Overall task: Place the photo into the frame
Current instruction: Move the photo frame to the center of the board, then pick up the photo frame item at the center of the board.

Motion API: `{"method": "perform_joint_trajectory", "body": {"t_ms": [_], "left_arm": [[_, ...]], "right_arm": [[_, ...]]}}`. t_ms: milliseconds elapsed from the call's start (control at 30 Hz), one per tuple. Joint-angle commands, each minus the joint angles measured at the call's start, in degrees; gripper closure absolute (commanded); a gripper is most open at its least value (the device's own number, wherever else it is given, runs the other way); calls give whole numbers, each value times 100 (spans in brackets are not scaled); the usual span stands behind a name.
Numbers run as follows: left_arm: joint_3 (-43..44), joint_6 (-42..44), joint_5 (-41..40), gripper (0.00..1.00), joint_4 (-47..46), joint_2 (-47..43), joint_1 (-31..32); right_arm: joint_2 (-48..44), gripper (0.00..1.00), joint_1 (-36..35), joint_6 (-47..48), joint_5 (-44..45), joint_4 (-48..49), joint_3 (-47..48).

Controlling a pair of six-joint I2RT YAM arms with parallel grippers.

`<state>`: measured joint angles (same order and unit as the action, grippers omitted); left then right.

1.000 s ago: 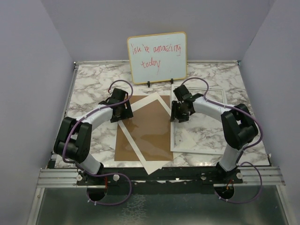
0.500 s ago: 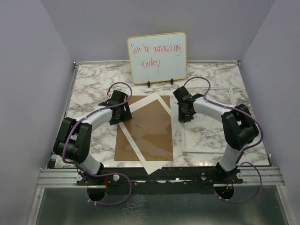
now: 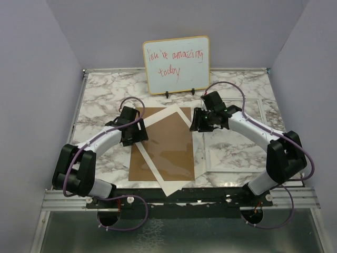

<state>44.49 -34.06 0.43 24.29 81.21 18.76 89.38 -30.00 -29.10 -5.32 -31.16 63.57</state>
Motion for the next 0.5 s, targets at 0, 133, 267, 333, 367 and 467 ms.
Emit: {"method": "perform_joint_trajectory", "body": {"t_ms": [0,133,267,333,367,467], "left_arm": [[164,552,708,23,-317,143,-22],[481,714,836,27,-692,439,-35],[634,716,1181,31,-835,828,-40],[675,702,1345,31,-829,1137,-35],[730,719,1390,32,-761,1314,-39],[842,755,1494,39,-588,1770,-48]], "right_arm": [[408,49,-42,-315,-1529,625,-51],[754,49,-76,-443,-1610,617,-52],[1024,49,-76,-539,-1599,541,-158],[1103,49,-77,-602,-1566,569,-249],[1133,49,-76,-624,-1567,596,-289],[1213,49,-80,-649,-1568,676,-415]]}}
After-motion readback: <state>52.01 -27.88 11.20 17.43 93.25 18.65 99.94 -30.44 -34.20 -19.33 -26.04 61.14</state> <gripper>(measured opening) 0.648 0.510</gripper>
